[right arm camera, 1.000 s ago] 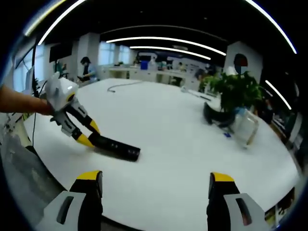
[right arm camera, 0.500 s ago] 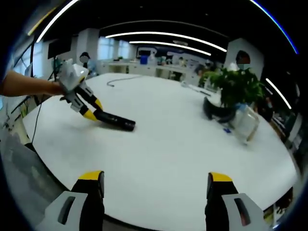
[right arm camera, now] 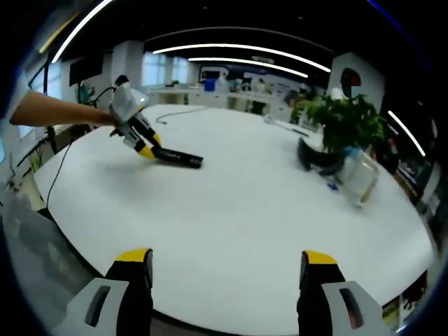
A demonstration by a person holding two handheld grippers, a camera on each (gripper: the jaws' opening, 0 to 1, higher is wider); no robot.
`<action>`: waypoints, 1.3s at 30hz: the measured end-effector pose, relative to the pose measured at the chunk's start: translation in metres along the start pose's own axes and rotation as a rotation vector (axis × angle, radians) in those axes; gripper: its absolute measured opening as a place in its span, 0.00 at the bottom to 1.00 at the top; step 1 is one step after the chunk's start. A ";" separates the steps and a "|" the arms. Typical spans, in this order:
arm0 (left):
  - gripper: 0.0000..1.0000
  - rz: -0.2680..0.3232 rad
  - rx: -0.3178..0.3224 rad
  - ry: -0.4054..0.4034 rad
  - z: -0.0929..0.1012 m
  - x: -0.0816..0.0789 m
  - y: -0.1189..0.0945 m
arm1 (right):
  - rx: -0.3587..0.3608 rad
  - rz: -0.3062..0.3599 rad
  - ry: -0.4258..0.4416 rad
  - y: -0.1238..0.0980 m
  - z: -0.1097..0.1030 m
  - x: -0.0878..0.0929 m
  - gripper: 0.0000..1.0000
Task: Press the specified remote control buttons in sequence, fully releasing each button before pressing the next.
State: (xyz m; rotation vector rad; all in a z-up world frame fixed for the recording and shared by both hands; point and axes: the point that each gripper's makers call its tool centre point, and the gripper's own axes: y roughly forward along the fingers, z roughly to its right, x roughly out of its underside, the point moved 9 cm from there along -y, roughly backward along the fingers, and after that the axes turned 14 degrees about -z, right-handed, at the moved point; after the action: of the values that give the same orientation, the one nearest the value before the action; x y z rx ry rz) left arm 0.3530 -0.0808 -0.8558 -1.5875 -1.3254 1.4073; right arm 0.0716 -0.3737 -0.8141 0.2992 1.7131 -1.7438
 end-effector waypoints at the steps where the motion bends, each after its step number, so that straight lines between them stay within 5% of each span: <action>1: 0.23 -0.011 -0.010 0.007 -0.003 0.000 0.000 | 0.000 -0.002 -0.001 0.000 0.000 0.000 0.84; 13: 0.24 -0.083 0.012 0.015 -0.029 0.000 0.018 | -0.002 0.001 0.011 0.000 0.001 0.001 0.83; 24: 0.25 -0.060 0.046 0.020 -0.037 -0.003 0.019 | -0.004 -0.005 0.010 0.000 0.001 0.001 0.81; 29: 0.28 -0.037 -0.036 0.015 -0.031 -0.001 0.020 | -0.002 -0.001 0.011 0.000 0.001 0.000 0.81; 34: 0.40 -0.010 -0.135 -0.135 -0.034 0.005 0.017 | 0.000 0.007 0.014 -0.001 0.001 -0.001 0.82; 39: 0.70 0.027 -0.259 -0.282 -0.033 0.017 0.008 | 0.000 0.012 0.014 -0.001 0.001 -0.001 0.83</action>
State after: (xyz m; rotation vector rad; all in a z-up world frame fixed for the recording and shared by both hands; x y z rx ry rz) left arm 0.3850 -0.0618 -0.8611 -1.6166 -1.7161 1.5713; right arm 0.0717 -0.3744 -0.8124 0.3224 1.7176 -1.7374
